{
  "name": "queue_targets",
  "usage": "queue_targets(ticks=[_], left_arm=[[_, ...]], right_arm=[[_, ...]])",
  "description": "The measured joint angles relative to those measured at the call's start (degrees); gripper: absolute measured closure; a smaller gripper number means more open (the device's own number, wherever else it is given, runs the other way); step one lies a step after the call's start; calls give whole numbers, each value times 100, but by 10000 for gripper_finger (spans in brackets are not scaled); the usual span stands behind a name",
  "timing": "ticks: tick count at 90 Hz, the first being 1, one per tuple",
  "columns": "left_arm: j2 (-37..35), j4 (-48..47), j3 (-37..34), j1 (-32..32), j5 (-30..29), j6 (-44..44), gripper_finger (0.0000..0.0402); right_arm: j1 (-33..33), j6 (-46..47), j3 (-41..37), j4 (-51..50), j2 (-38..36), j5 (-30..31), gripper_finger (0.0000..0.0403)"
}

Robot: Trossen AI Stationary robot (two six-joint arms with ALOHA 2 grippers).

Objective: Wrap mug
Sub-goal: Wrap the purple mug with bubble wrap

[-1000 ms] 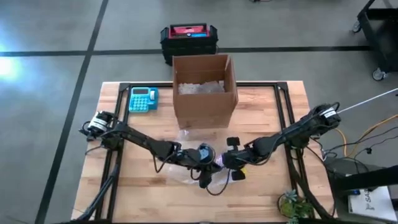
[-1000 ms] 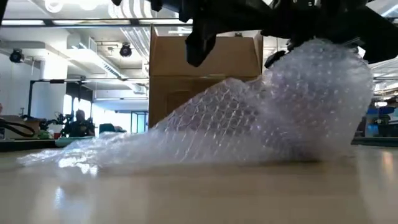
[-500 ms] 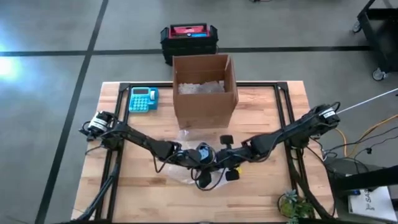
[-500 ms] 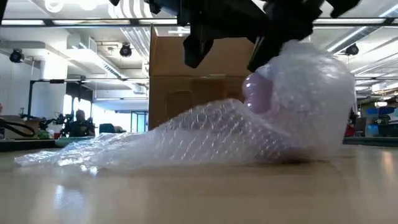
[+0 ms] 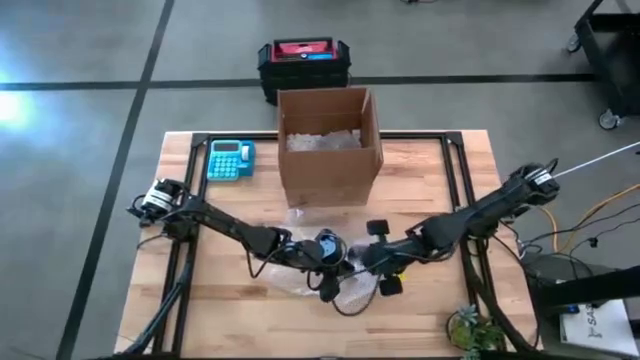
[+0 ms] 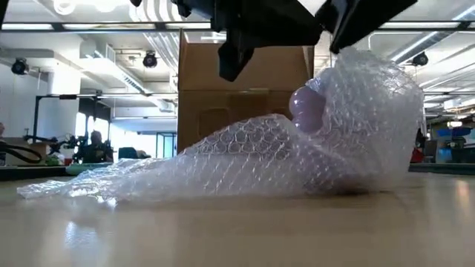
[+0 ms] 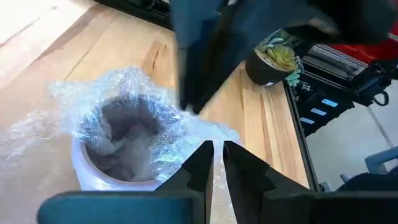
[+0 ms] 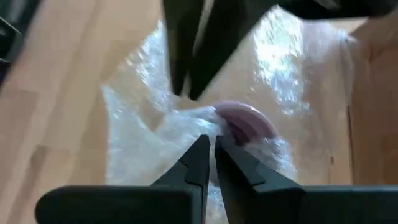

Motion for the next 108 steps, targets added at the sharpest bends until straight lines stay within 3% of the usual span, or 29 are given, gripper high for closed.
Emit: queue_targets(ticks=[25, 52, 81, 108], left_arm=[[2, -9, 0, -9, -133, 4, 377], [4, 7, 0, -20, -133, -30, 377], [4, -57, 0, -20, -139, -11, 377], [4, -15, 0, -17, -144, 5, 377]], right_arm=[[-111, -52, -514, 573, 207, 328, 389], [-610, -194, -664, 572, 564, 20, 389], [-685, -346, -654, 683, 798, -186, 389], [-683, -341, 10, -261, 361, -144, 389]])
